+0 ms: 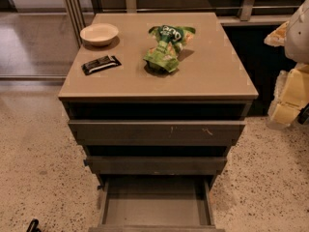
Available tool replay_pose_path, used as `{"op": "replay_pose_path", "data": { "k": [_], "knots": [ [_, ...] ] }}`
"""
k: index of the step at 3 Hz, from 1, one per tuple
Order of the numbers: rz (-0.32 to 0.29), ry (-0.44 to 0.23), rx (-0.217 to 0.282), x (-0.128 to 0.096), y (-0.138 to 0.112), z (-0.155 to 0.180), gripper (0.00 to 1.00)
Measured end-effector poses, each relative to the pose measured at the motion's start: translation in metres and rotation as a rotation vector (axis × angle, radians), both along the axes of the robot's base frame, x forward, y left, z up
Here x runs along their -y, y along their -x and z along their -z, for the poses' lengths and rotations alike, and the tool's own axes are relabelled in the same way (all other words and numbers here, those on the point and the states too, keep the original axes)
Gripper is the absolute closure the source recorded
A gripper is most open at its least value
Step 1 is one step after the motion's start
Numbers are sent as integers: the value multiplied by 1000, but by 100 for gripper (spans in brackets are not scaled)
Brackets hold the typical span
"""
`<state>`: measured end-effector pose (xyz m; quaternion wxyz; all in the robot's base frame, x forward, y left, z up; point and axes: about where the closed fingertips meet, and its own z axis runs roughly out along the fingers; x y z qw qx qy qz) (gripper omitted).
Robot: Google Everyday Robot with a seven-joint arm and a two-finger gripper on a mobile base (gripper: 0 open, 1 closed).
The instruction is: Place green rice chip bag into bottom drawer
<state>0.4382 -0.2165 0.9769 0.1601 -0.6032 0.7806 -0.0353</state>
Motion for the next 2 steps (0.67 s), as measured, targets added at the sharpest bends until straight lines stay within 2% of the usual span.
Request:
{"op": "replay_pose_path", "data": {
  "k": [1,2],
  "knots": [
    [0,0,0,0,0,0,0],
    [18,-12,22,-1,3,-4,0]
  ]
}}
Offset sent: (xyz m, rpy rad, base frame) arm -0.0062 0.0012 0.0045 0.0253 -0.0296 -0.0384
